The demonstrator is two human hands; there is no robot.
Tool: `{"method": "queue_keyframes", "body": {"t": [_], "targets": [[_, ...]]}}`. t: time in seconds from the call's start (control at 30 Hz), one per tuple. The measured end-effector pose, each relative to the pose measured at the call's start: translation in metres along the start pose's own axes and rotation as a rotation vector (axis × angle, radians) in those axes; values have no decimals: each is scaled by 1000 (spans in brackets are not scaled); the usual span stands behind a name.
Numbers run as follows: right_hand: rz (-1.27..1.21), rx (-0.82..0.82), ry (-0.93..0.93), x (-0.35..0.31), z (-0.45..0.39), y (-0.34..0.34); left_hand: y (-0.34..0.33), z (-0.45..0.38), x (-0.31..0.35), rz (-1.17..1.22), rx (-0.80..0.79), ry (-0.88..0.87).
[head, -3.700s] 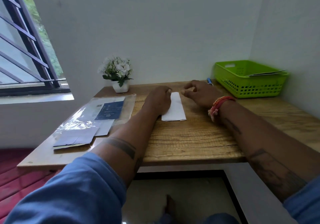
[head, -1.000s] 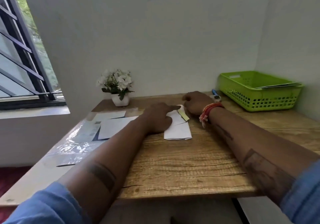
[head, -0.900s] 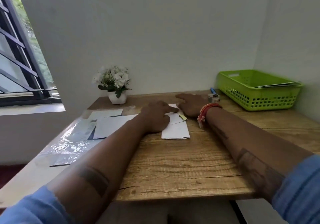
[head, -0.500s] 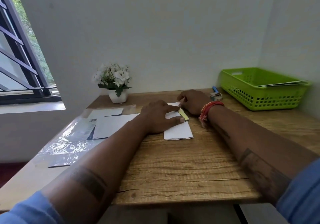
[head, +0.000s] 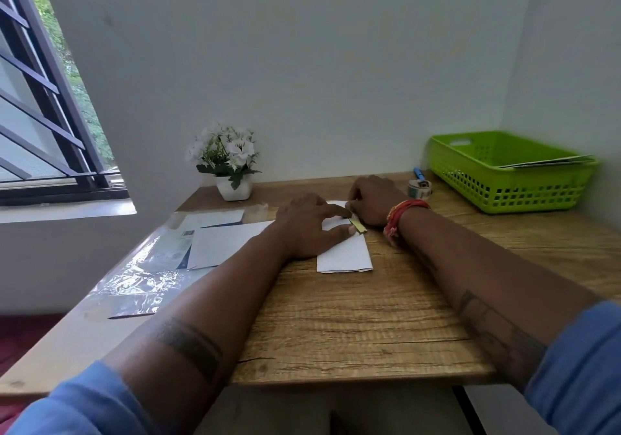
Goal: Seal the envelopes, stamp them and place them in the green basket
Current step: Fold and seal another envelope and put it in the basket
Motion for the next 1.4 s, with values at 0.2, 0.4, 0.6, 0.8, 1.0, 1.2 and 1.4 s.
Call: {"method": "queue_keyframes", "body": {"t": [0.2, 0.4, 0.6, 0.8, 1.0, 1.2, 1.4], "targets": [[-97, -4, -22, 11, 0, 4, -5, -5, -4, 22, -16, 7], [43, -16, -24, 4, -1, 2, -5, -4, -2, 3, -32, 6], [-75, 23, -80, 14, 1, 6, -5, -3, -1, -12, -37, -10], [9, 25, -45, 5, -1, 1, -5, -4, -1, -7, -14, -22], [-365, 214, -196, 32, 2, 17, -5, -3, -4, 18, 28, -32], [-663, 344, -335, 58, 13, 27, -9, 1, -1, -2, -97, 18], [-630, 148, -321, 49, 6, 21, -7, 3, -2, 21, -70, 20]]}}
Point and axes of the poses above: each hand's wrist, its own z-axis away from the middle knuckle, its own y-axis out of the back of the hand, x = y × z, the point moved 8 cm from there along -z, towards the middle knuckle, and after that the axes turned 2 degrees about x, right-handed, at the moved point
